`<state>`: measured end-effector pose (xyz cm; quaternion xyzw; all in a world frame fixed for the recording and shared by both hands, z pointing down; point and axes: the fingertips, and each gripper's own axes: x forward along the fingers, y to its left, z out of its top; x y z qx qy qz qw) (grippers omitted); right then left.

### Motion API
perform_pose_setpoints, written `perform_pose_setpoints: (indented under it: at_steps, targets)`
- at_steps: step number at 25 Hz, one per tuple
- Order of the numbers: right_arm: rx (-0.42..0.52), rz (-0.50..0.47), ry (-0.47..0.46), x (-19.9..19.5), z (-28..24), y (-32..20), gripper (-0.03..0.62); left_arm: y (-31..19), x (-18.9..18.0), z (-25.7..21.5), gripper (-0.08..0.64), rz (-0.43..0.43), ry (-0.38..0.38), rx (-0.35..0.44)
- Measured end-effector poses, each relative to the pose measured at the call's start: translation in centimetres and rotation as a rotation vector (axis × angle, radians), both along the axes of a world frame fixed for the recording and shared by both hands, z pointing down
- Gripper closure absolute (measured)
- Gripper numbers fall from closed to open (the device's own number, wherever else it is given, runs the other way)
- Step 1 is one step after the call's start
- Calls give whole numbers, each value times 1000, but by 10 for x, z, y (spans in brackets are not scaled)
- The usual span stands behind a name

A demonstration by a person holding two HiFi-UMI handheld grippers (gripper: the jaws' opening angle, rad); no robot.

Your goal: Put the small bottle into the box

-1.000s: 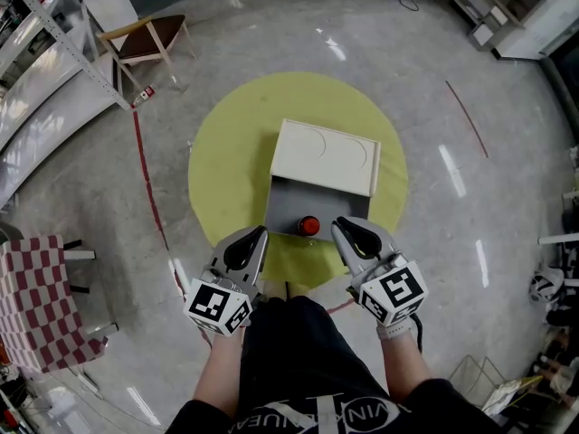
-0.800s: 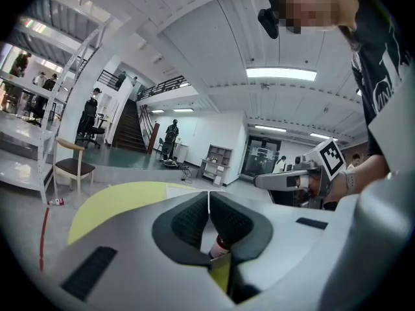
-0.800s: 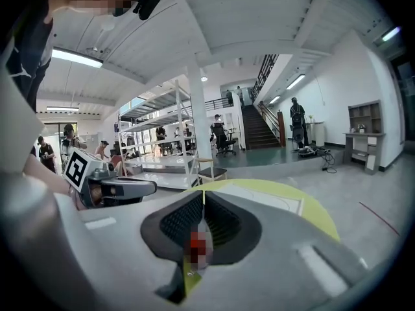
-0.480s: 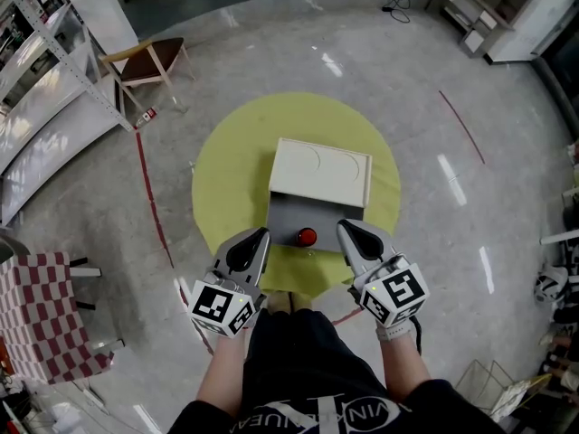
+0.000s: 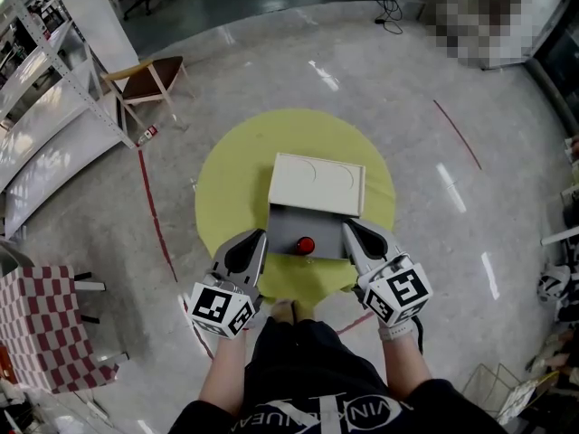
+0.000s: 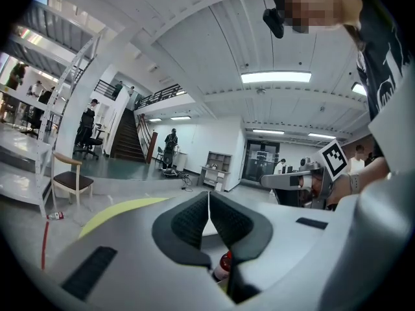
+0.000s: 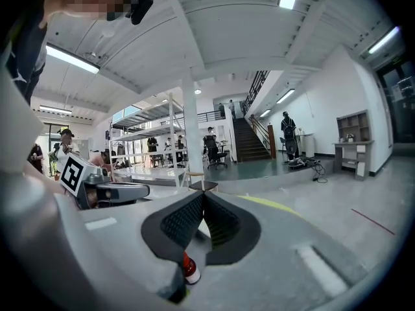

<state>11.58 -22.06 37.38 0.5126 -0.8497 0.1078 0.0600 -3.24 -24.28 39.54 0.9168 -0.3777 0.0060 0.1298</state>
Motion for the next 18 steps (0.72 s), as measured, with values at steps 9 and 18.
perform_pose_setpoints:
  at_steps: [9, 18]
  targets:
    - [48, 6, -9, 6, -25, -7, 586, -12, -8, -21, 546, -23, -4, 42]
    - [71, 29, -16, 6, -38, -11, 586, -18, -13, -35, 546, -30, -1, 72]
